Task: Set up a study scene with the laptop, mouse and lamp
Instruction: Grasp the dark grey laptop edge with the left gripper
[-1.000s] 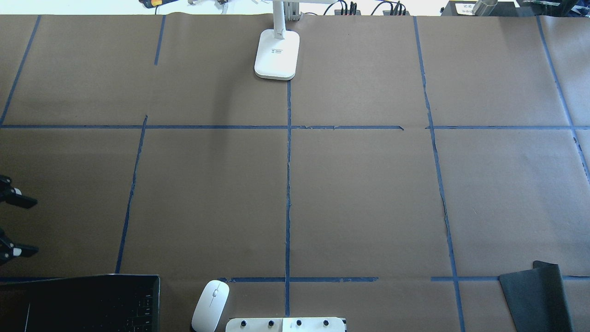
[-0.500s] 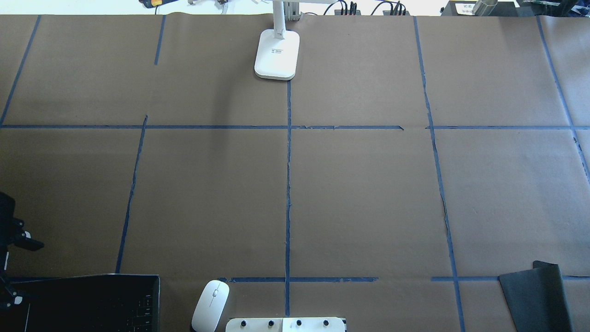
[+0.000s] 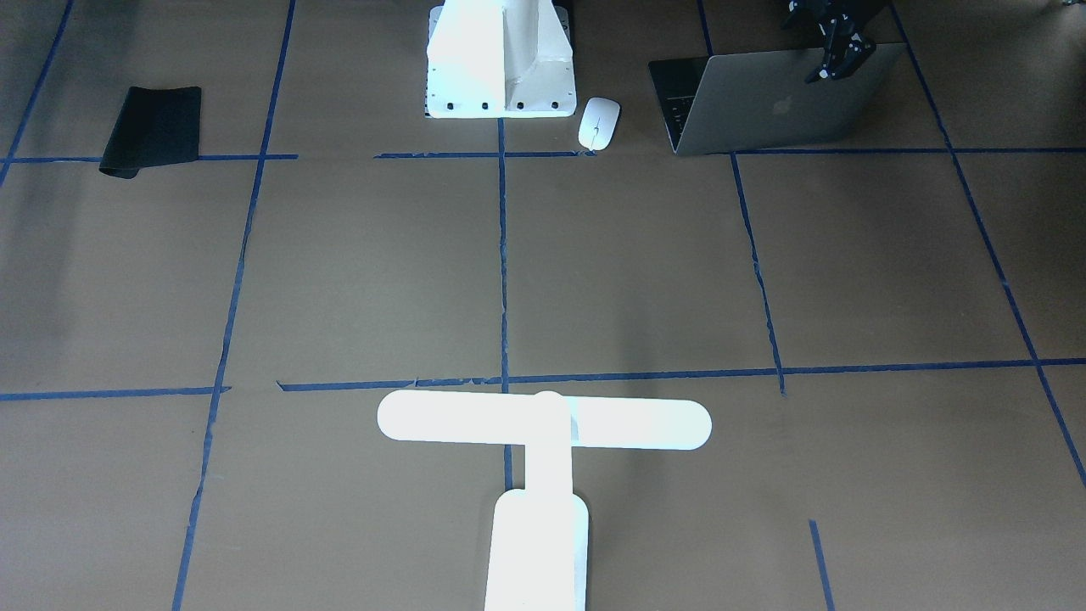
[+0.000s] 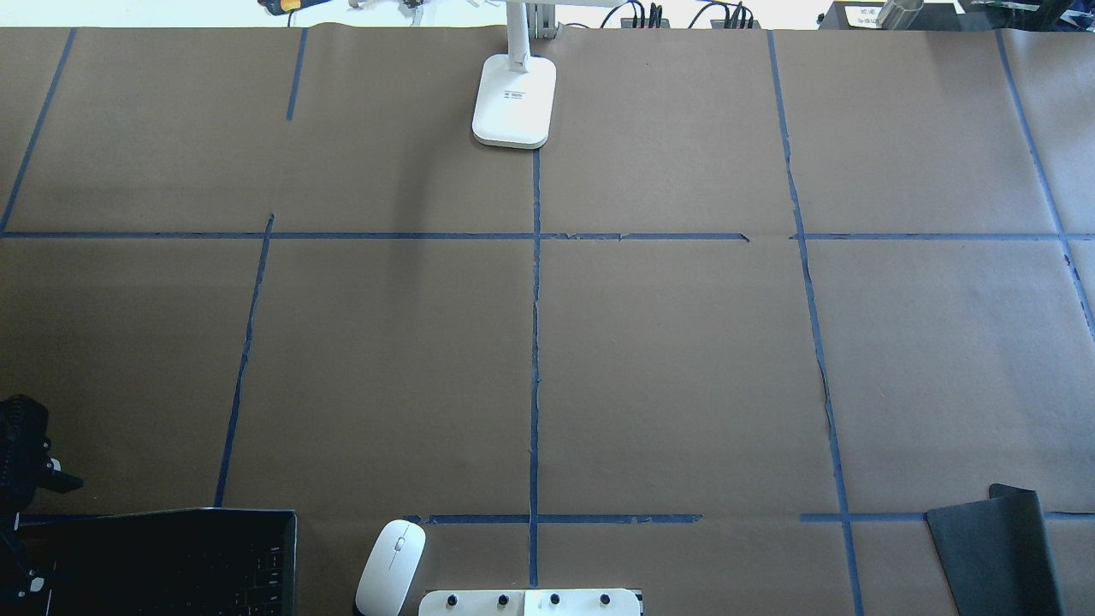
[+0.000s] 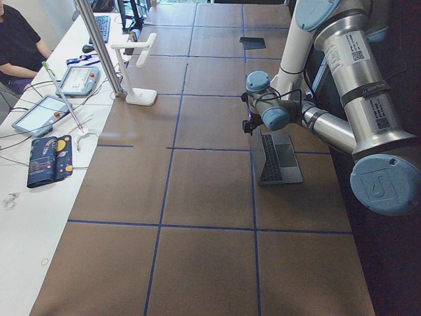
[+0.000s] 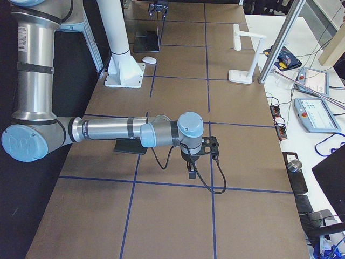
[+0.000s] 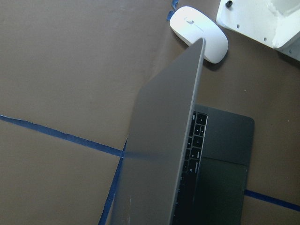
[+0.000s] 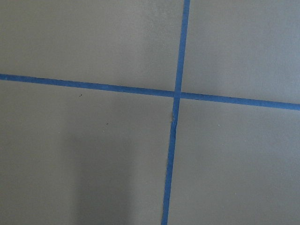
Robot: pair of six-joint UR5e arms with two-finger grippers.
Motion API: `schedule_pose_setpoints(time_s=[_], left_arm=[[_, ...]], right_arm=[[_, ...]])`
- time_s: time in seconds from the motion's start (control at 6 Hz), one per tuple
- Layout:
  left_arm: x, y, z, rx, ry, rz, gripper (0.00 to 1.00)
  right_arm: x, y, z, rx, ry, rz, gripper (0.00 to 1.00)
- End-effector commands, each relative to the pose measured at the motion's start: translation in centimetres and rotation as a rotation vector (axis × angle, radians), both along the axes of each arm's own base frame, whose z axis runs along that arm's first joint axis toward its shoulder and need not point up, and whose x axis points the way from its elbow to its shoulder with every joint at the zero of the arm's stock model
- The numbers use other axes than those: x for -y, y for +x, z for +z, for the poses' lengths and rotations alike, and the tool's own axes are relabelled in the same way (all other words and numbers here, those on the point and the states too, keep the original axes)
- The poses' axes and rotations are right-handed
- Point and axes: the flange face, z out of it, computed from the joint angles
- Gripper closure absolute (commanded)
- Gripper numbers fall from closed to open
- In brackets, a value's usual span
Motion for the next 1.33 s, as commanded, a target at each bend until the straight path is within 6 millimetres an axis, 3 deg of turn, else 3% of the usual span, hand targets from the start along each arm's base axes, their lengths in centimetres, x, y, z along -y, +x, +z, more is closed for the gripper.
schedule_pose_setpoints(time_s=[0.0, 0.33, 0.5, 0.67, 1.17], left_arm=[[0.0, 0.4, 0.4, 0.010, 0.001, 0.004, 0.24], [0.4, 0.3, 0.2, 0.003, 0.016, -0.003, 0.66], [2.3, -1.6, 0.6, 0.001, 0.127, -0.010, 0.91], [3.4, -3.2, 0.8, 0.008, 0.185, -0.017, 1.00], [4.2, -3.3, -0.6, -0.024, 0.210, -0.034, 1.00]], right_arm=[[0.0, -0.1, 0.1, 0.000, -0.003, -0.002, 0.00], [0.0, -0.1, 0.1, 0.000, -0.004, -0.002, 0.00], [0.0, -0.1, 0.1, 0.000, -0.004, -0.002, 0.00], [0.0, -0.2, 0.1, 0.001, -0.005, -0.002, 0.00], [0.0, -0.2, 0.1, 0.001, -0.005, -0.002, 0.00]])
